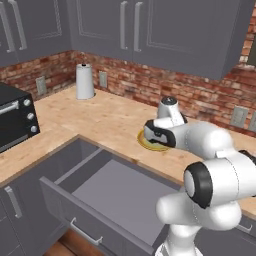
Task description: Pick up the knife from the drawer and place it on the cutting board. Then place the meat from the plate to the cutting board.
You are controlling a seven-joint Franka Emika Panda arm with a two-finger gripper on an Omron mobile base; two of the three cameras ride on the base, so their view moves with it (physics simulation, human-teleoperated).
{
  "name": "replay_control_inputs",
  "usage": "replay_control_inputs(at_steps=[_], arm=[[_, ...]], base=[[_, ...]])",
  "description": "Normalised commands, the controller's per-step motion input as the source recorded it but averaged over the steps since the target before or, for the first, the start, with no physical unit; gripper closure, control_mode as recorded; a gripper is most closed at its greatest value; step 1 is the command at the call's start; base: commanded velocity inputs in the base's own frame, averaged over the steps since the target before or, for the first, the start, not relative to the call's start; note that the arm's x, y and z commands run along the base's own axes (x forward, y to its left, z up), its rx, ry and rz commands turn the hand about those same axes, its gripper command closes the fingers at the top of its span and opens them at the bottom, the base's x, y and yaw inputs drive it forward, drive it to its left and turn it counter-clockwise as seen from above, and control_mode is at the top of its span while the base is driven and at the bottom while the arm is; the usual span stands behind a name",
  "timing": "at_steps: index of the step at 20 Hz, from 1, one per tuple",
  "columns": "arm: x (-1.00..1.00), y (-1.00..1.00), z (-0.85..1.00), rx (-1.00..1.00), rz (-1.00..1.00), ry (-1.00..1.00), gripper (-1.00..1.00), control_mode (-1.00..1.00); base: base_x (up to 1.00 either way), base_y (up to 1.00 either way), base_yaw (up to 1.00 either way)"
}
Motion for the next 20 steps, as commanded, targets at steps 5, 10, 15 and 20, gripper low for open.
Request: replay_control_inputs(at_steps=[5, 10, 15, 20], arm=[[0.25, -0.15, -0.13, 0.04, 0.0, 0.01, -1.0, -1.0], [0.28, -0.1, -0.32, 0.07, 0.0, 0.0, -1.0, -1.0], [0.29, -0.03, -0.18, 0.04, 0.0, 0.0, -1.0, -1.0], [0.35, -0.03, -0.01, 0.0, 0.0, 0.0, -1.0, -1.0]], base=[[0.0, 0.0, 0.0], [0.0, 0.0, 0.0], [0.0, 0.0, 0.0], [0.0, 0.0, 0.0]])
